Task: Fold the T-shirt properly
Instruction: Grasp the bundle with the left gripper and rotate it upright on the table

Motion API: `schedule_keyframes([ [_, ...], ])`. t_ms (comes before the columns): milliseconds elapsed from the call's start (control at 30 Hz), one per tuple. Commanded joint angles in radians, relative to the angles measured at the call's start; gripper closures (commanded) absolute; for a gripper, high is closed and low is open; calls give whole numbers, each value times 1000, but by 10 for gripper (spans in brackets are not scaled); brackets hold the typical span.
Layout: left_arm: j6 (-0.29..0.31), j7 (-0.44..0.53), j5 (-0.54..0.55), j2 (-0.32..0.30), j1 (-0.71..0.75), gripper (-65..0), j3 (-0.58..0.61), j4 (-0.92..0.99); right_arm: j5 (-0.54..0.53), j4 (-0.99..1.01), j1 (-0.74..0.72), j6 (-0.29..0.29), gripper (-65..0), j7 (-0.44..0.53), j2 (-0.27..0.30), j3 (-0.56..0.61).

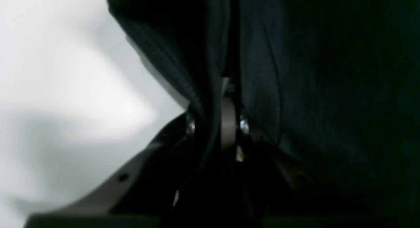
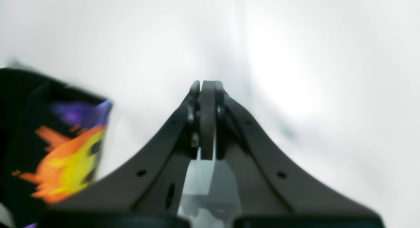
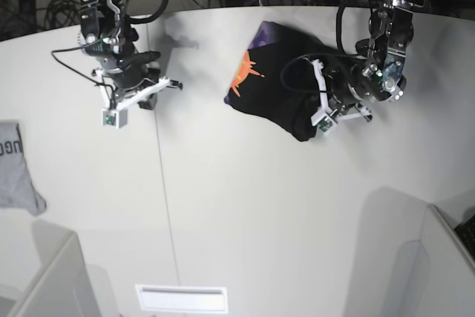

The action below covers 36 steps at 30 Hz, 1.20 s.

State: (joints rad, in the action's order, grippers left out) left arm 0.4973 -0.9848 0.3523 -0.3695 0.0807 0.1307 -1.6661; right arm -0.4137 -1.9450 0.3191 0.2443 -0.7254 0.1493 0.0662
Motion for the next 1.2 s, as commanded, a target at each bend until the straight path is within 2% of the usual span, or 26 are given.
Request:
schedule_keyframes([
  [0, -5, -12, -51, -16, -25, 0, 33, -4, -1, -21, -5, -6, 0, 19, 3, -9],
  [200, -1, -12, -240, -33, -163, 0, 229, 19, -1, -23, 7, -6, 0, 20, 2, -59],
  [367, 1, -9, -321, -32, -278, 0, 386, 85, -1, -23, 8, -6, 0, 20, 2, -110],
  [500, 1, 8, -315, -32, -378, 0, 525, 125, -1, -23, 21, -6, 0, 19, 2, -147],
  [700, 4, 131, -322, -32, -451, 0, 639, 152, -1, -18, 36, -6, 0, 17, 2, -191],
  [833, 76, 186, -322, -27, -513, 0, 719, 177, -1, -17, 36, -6, 0, 14, 2, -225],
  [1033, 84, 297, -319, -30, -588, 0, 858, 177, -1, -17, 39, 0, 0, 13, 0, -225],
  [1167, 90, 306, -313, -26, -611, 0, 912, 177, 3, -17, 41, 0, 0, 13, -46, -228],
])
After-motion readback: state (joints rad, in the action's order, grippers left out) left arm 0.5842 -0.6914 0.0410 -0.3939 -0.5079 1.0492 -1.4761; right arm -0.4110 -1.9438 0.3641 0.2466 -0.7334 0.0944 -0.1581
